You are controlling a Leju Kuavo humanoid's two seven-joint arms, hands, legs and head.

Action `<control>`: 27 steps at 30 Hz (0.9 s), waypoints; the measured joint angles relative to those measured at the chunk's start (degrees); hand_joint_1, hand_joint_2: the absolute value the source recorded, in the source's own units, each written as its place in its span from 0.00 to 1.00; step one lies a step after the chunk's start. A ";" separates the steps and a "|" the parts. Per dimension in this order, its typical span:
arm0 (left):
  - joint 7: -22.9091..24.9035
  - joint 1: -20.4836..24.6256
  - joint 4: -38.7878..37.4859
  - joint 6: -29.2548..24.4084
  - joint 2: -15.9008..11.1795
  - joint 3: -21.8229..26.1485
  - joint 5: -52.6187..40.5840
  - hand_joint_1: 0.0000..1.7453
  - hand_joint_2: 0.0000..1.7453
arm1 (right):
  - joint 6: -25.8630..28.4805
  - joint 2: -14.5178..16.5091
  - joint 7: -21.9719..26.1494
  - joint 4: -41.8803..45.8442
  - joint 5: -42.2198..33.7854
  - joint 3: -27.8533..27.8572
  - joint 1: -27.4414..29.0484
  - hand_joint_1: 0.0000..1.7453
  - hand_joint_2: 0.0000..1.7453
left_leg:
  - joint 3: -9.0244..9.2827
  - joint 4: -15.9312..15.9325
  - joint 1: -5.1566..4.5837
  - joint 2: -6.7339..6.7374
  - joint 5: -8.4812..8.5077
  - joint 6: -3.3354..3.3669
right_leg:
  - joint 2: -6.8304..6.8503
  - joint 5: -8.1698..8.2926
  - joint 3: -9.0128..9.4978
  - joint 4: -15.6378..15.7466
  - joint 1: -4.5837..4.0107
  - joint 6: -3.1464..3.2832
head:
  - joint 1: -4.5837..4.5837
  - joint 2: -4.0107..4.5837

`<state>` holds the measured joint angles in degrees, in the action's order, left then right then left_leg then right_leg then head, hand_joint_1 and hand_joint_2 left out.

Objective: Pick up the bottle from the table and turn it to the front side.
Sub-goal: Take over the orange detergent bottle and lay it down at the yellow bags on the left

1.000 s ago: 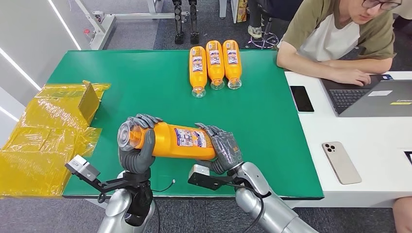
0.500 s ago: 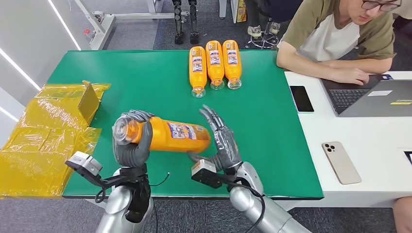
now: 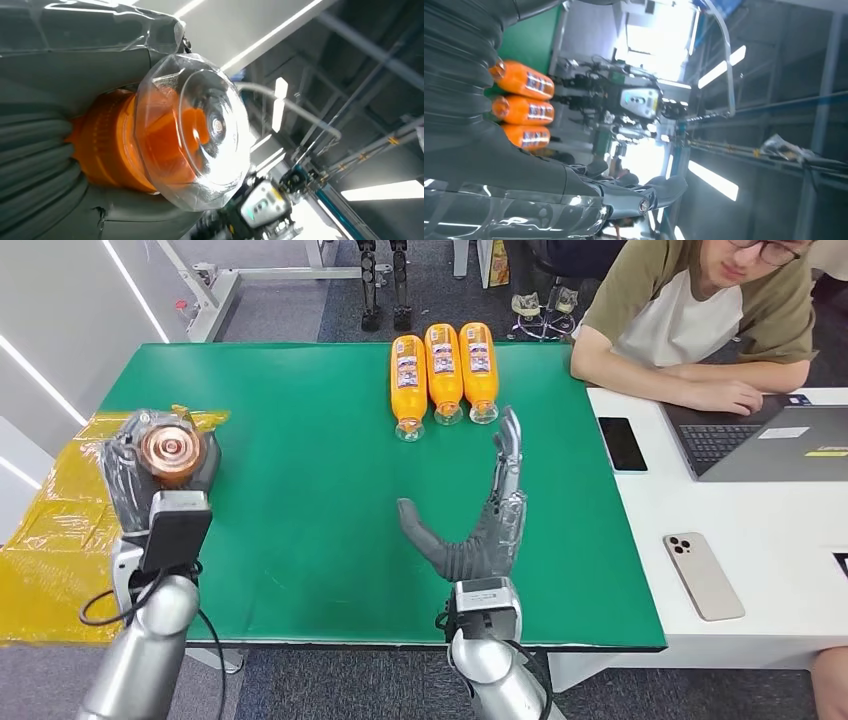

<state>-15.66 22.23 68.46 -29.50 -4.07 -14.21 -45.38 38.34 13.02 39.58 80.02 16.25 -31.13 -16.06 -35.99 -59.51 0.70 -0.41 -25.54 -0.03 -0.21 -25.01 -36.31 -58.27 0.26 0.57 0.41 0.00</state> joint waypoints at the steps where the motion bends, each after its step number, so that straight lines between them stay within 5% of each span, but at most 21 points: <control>1: 0.49 2.86 -2.59 0.11 -1.14 -0.14 -2.03 1.00 1.00 | 0.00 0.17 -0.21 1.64 0.71 0.82 0.77 0.00 1.00 | 0.00 -0.01 0.00 0.02 0.01 0.00 | -0.01 0.04 0.00 0.00 0.01 0.00 | 0.01 0.00; 8: 1.21 17.76 -19.30 0.32 -5.74 -3.04 -6.99 1.00 1.00 | 0.00 0.21 -1.09 9.33 2.46 3.66 3.48 0.00 1.00 | 0.04 -0.05 -0.06 0.34 0.09 -0.03 | -0.36 0.25 -0.02 0.01 0.07 0.03 | 0.03 0.01; 20: 1.83 21.76 -26.70 1.05 -6.89 -5.04 -7.89 1.00 1.00 | 0.00 0.17 -1.04 12.00 2.21 4.76 4.12 0.00 1.00 | 0.04 -0.01 -0.03 0.36 0.07 -0.06 | -0.36 0.22 -0.10 0.00 0.06 0.06 | 0.03 0.00; 27: 10.57 28.47 -37.06 9.58 -7.46 -10.53 -17.10 1.00 1.00 | 0.00 0.03 -2.89 14.89 2.43 5.13 4.83 0.00 1.00 | 0.03 -0.01 -0.05 0.40 0.10 -0.10 | -0.40 0.25 -0.09 -0.02 0.06 0.06 | 0.03 0.00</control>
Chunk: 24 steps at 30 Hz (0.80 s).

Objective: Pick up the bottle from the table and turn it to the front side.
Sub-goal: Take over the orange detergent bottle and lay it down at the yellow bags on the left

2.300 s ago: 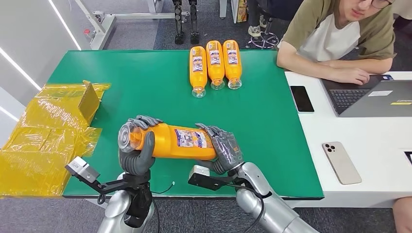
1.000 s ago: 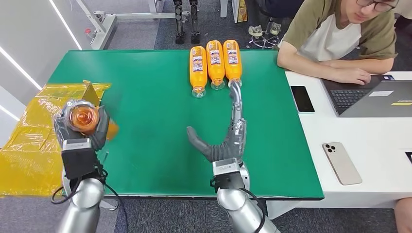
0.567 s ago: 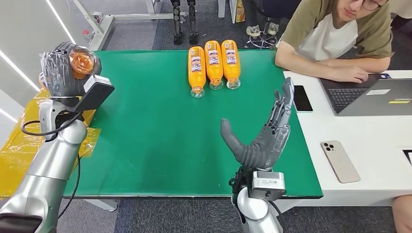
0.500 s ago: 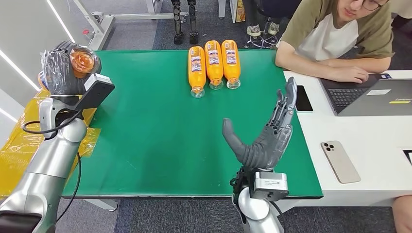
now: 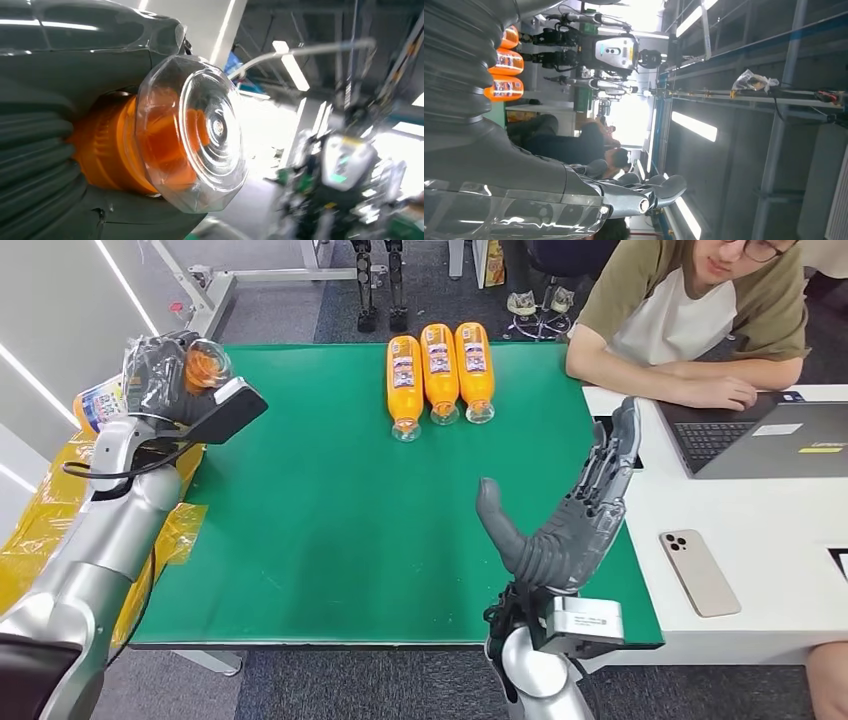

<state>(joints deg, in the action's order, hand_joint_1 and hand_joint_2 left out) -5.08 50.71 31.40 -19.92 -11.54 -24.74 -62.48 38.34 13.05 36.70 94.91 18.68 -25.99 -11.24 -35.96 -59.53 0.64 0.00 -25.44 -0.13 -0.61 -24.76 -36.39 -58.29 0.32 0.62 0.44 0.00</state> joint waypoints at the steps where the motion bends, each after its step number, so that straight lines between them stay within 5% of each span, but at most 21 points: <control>1: 2.04 0.43 -1.51 0.35 -0.11 -1.20 -2.37 1.00 1.00 | 0.00 -0.04 -0.25 0.51 0.22 0.03 0.21 0.00 1.00 | 0.00 0.00 0.00 0.02 0.00 0.00 | -0.03 0.00 0.00 0.00 0.00 0.00 | 0.01 0.00; 6: 11.03 0.62 -7.60 2.38 -1.54 -6.88 -11.78 1.00 1.00 | -0.01 -0.22 1.04 1.47 -0.78 0.14 0.72 0.00 1.00 | -0.01 0.01 0.01 0.06 -0.02 -0.03 | -0.09 -0.01 -0.04 0.00 0.01 0.02 | 0.01 0.00; 12: 15.31 0.22 -11.85 6.84 -3.61 -10.86 -15.74 1.00 1.00 | -0.02 -0.28 3.00 1.04 -2.93 0.18 0.72 0.00 1.00 | -0.02 0.09 0.02 0.05 -0.03 -0.04 | -0.08 -0.04 -0.08 0.00 0.00 0.04 | 0.00 0.00; 24: 14.98 -0.27 -14.49 14.28 -4.10 -12.81 -17.86 1.00 1.00 | -0.02 -0.31 2.09 1.76 -1.43 0.38 1.11 0.00 1.00 | -0.03 0.08 -0.01 0.04 -0.03 -0.04 | -0.06 -0.04 -0.09 0.02 0.00 0.04 | 0.00 0.00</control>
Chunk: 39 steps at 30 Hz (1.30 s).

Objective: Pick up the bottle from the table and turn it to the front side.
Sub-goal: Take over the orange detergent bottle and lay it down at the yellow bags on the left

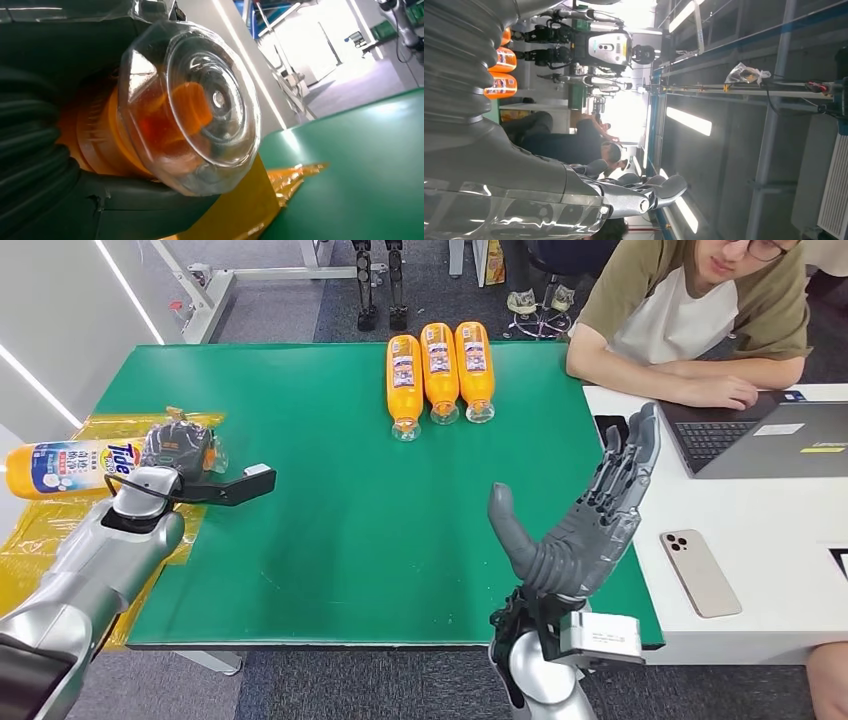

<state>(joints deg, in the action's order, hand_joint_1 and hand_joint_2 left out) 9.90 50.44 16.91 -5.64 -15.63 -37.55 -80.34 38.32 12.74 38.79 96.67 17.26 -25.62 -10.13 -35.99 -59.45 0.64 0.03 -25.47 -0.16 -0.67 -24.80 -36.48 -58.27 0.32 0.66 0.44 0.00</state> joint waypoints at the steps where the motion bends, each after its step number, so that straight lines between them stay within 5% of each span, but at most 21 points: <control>1: -0.20 -0.12 -0.12 0.15 0.09 -0.01 -0.01 1.00 1.00 | 0.00 -0.01 -0.05 0.14 0.11 0.03 0.09 0.00 1.00 | 0.00 0.00 0.00 0.00 0.00 0.00 | 0.00 0.00 0.00 0.00 0.00 0.00 | 0.01 0.00; 20: -1.98 -0.64 -1.02 1.50 0.63 -0.02 0.10 1.00 1.00 | 0.00 -0.09 -0.18 0.53 0.31 0.26 0.34 0.00 1.00 | 0.00 0.01 0.01 0.00 0.00 0.00 | 0.00 0.00 0.00 -0.01 0.00 0.00 | 0.00 0.00; 31: -8.65 -5.15 -1.38 4.96 2.37 -0.02 1.04 1.00 1.00 | 0.00 -0.27 -2.90 2.43 1.42 0.28 1.37 0.00 1.00 | 0.00 0.00 0.00 0.00 -0.02 -0.03 | 0.00 0.00 0.00 0.00 0.00 0.00 | 0.00 0.00; 39: -9.31 -7.84 -1.73 8.61 3.14 -0.02 0.63 1.00 1.00 | 0.00 -0.28 -3.90 3.43 2.32 0.28 1.54 0.00 1.00 | 0.01 0.01 0.02 0.00 -0.03 -0.04 | 0.00 -0.01 0.00 0.00 0.00 0.00 | 0.00 0.00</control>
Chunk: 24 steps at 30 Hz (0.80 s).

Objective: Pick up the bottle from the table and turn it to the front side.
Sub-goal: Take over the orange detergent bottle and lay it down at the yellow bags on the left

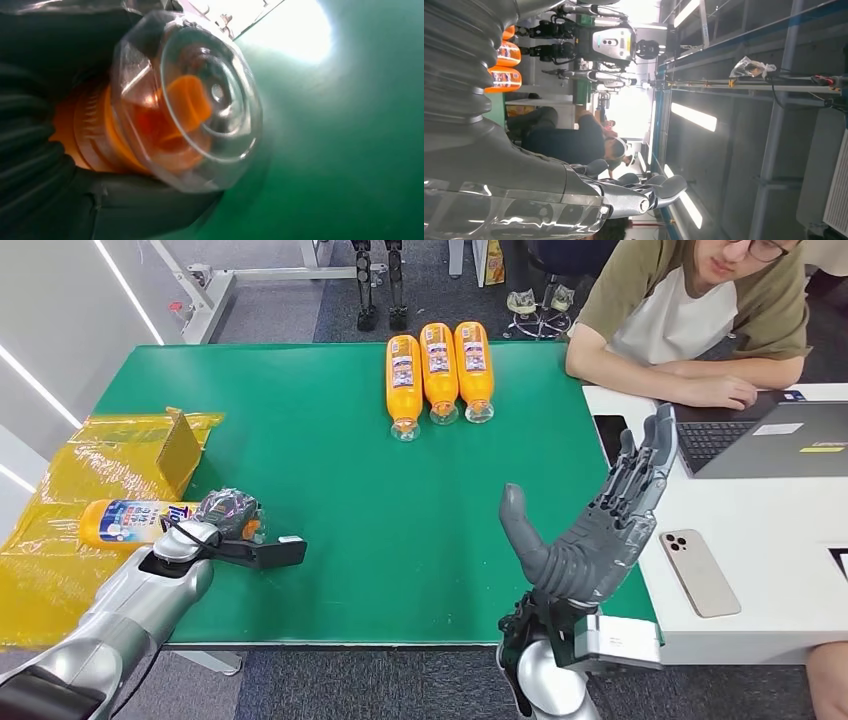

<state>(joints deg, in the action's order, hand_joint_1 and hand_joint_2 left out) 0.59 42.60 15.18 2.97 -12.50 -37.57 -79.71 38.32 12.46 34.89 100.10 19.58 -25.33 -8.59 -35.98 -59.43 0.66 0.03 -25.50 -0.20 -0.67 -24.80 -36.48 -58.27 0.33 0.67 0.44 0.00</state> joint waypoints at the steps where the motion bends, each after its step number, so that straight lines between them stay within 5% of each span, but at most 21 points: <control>1: -0.16 -0.07 -0.01 0.29 -0.02 0.00 -0.04 1.00 1.00 | 0.00 0.00 -0.13 0.07 0.10 0.00 0.01 0.00 1.00 | 0.00 0.01 0.00 -0.01 0.00 0.00 | 0.01 0.00 0.01 0.00 0.00 0.00 | 0.00 0.00; 24: -1.28 -0.11 -0.01 1.27 -0.03 0.00 -0.07 0.97 1.00 | 0.00 -0.02 -0.69 0.26 0.20 0.00 0.01 0.00 1.00 | 0.06 0.02 0.00 -0.01 -0.01 -0.02 | 0.01 0.00 0.05 -0.01 0.00 0.00 | -0.01 0.00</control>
<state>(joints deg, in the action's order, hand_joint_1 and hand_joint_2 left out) -0.70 42.49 15.17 4.24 -12.52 -37.57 -79.78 38.32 12.44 34.19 100.36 19.78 -25.33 -8.58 -35.92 -59.41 0.65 0.02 -25.51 -0.22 -0.65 -24.81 -36.42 -58.28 0.33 0.67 0.44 0.00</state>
